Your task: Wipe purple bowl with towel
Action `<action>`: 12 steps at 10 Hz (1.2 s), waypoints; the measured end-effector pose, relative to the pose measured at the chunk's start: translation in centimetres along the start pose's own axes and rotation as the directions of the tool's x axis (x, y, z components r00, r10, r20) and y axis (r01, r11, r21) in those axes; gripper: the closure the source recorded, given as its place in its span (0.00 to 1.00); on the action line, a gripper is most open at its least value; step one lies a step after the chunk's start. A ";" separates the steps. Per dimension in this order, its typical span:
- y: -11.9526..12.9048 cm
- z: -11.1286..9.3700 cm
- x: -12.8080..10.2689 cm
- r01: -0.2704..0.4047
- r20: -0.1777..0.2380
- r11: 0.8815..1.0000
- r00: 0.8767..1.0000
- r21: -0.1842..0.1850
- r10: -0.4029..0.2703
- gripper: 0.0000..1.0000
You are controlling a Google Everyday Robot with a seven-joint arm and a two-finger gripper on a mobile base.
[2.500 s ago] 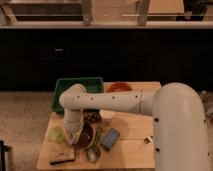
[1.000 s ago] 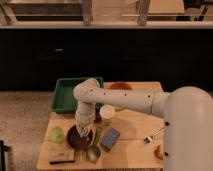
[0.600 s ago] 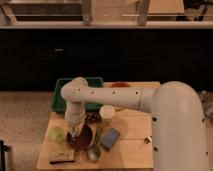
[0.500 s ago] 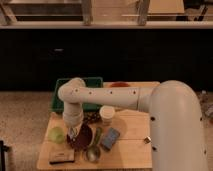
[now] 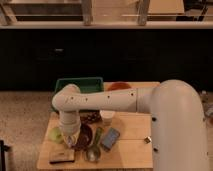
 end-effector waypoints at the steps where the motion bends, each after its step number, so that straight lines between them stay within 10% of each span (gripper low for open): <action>1: 1.1 0.4 0.0 -0.015 0.008 1.000 1.000 -0.002 0.015 1.00; 7: 7.0 0.9 2.4 -0.153 0.031 0.988 0.988 -0.003 0.153 1.00; 12: 6.6 -1.0 6.0 -0.180 0.011 0.984 0.984 0.013 0.180 1.00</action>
